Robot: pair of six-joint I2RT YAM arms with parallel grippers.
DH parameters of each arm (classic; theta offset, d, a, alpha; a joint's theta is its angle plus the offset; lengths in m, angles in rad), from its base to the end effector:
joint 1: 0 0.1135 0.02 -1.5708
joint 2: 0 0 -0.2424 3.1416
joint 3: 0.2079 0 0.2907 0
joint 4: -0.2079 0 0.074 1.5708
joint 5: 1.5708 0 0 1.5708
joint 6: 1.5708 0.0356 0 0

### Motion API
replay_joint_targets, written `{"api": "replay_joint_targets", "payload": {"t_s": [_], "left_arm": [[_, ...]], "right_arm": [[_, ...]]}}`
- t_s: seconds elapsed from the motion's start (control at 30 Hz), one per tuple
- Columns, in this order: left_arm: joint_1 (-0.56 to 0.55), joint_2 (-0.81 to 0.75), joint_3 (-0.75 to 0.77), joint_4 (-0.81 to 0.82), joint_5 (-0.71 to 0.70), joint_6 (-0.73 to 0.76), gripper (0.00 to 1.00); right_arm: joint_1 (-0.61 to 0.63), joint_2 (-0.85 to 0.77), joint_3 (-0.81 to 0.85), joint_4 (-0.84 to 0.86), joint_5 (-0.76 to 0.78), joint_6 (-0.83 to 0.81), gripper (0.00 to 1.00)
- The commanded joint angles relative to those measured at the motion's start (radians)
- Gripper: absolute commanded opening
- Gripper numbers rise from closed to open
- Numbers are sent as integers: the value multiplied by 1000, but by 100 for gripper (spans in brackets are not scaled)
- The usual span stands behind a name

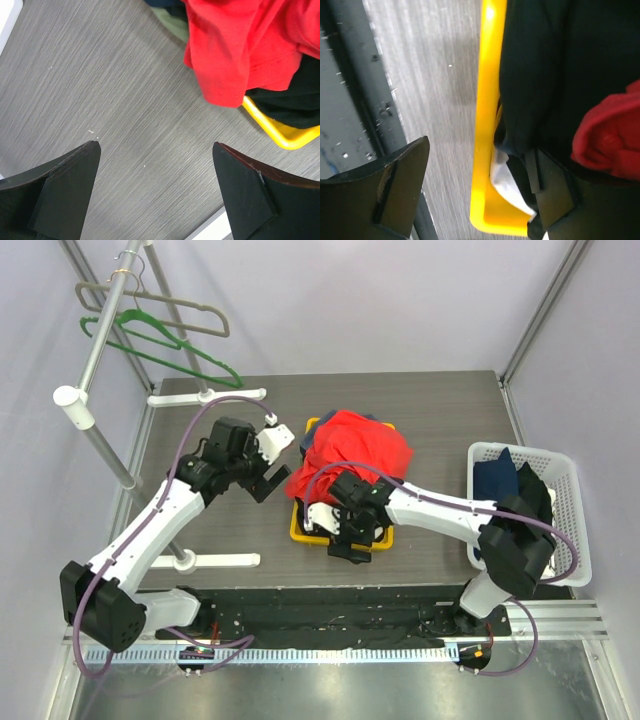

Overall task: Place the tank top on the hanger
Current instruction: Move the bin to the corner of the board.

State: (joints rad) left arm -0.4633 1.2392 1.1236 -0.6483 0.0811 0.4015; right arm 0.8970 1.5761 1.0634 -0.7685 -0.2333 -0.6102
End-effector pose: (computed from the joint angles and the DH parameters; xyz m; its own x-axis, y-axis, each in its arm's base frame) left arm 0.2757 -0.1409 0.2938 -0.3751 0.6228 -0.6866 0.7000 0.6758 0.2306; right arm 0.1992 0.2627 0.1645 -0.0308 -0.9321 -0.3610 -0.9995 0.0261 0.0179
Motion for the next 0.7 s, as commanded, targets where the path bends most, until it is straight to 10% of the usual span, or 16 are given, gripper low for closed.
{"api": "replay_joint_targets", "payload": {"t_s": [0.0,0.67], "left_arm": [[9,-37,-10,4,-43,10,100],[15,-75,-34,12,-47,8,100]], "right_arm": [[13,30,-26,96,35,26,81],[-70,107,-68,233,229,40,29]]}}
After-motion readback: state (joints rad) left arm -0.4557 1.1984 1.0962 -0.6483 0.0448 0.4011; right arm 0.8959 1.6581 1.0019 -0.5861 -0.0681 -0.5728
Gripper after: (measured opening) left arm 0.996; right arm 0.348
